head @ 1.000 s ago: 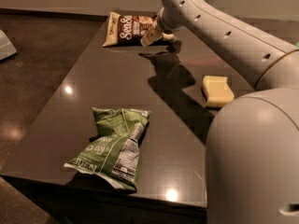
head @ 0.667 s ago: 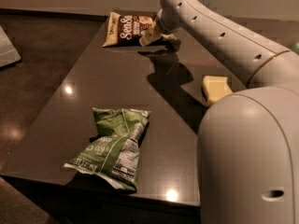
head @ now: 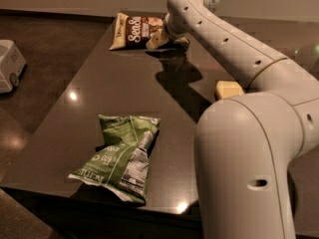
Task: Pick brown chip bag
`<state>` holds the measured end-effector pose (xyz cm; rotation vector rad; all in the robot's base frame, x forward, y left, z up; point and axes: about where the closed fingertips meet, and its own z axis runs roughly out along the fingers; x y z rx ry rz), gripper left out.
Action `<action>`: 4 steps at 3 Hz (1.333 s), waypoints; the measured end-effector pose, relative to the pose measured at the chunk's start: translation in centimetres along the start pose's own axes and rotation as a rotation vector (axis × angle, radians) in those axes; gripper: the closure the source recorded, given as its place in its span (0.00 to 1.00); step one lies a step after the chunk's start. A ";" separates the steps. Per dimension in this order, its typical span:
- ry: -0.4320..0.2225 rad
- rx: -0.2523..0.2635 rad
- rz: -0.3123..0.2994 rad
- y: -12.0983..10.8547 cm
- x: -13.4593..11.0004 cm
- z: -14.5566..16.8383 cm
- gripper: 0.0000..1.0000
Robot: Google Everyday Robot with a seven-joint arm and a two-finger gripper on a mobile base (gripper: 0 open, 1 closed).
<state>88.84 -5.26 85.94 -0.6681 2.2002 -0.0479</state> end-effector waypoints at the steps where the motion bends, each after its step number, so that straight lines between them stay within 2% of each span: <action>1: -0.007 -0.009 -0.009 0.0 -0.2 0.7 0.27; 3: -0.030 -0.010 -0.016 -0.2 -0.6 0.6 0.72; 4: -0.058 -0.004 -0.030 0.0 -1.3 -0.4 0.96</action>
Offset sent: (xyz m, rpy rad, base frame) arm 0.0121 0.0001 0.0035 0.0132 -0.0284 0.0254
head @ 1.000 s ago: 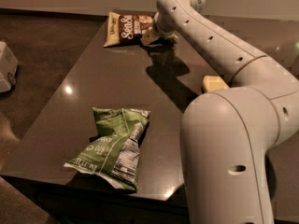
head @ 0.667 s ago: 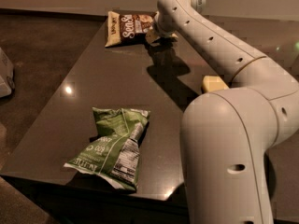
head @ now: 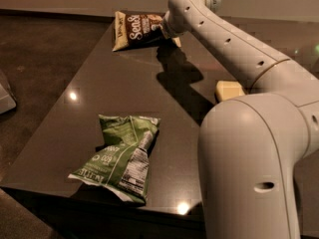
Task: Pick brown chip bag
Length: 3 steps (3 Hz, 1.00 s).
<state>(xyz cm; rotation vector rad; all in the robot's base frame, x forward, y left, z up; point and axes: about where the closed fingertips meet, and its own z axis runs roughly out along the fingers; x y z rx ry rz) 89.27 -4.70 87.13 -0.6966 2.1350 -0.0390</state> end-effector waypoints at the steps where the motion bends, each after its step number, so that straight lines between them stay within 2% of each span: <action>1: -0.052 0.003 -0.025 0.6 -1.4 -1.7 1.00; 2: -0.139 0.024 -0.051 1.0 -3.2 -4.9 1.00; 3: -0.196 0.044 -0.061 1.0 -4.0 -7.0 1.00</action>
Offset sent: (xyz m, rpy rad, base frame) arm -0.0444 0.0204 0.0792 0.0235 -0.2143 0.0748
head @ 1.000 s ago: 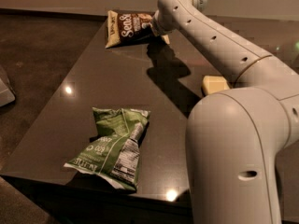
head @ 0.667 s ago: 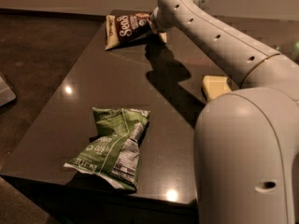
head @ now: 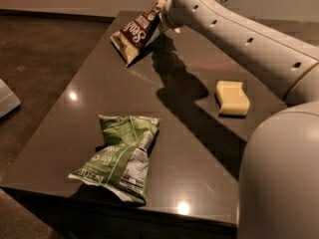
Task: Pick brown chip bag
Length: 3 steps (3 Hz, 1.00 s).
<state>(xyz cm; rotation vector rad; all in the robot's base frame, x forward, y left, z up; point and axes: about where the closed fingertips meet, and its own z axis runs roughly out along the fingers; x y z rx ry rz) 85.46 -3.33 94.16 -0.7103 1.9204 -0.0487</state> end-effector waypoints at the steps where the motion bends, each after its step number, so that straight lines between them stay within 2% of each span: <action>1: -0.105 0.017 0.003 -0.5 -0.9 -3.4 1.00; 2: -0.232 0.030 0.026 -0.8 -1.6 -6.0 1.00; 3: -0.294 0.043 0.036 -1.3 -2.1 -7.4 1.00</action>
Offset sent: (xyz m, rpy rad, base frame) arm -0.0625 -0.0215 0.0541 0.1780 -0.2800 0.0591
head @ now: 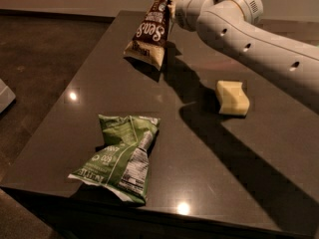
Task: Pick brown chip bag
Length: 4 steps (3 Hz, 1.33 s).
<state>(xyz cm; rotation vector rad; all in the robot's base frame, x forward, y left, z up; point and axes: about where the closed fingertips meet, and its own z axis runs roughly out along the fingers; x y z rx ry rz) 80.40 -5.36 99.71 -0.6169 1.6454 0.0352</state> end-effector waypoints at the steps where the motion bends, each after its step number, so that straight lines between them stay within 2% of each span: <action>1: -0.045 0.016 -0.011 -0.5 -1.3 -1.2 1.00; 2: -0.068 0.029 -0.033 -0.9 -2.5 -2.4 1.00; 3: -0.096 0.053 -0.079 -1.3 -4.8 -4.1 1.00; 4: -0.099 0.055 -0.084 -1.3 -5.1 -4.3 1.00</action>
Offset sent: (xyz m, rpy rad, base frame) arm -0.0345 -0.0026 0.0389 -0.0172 -0.1245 -0.0146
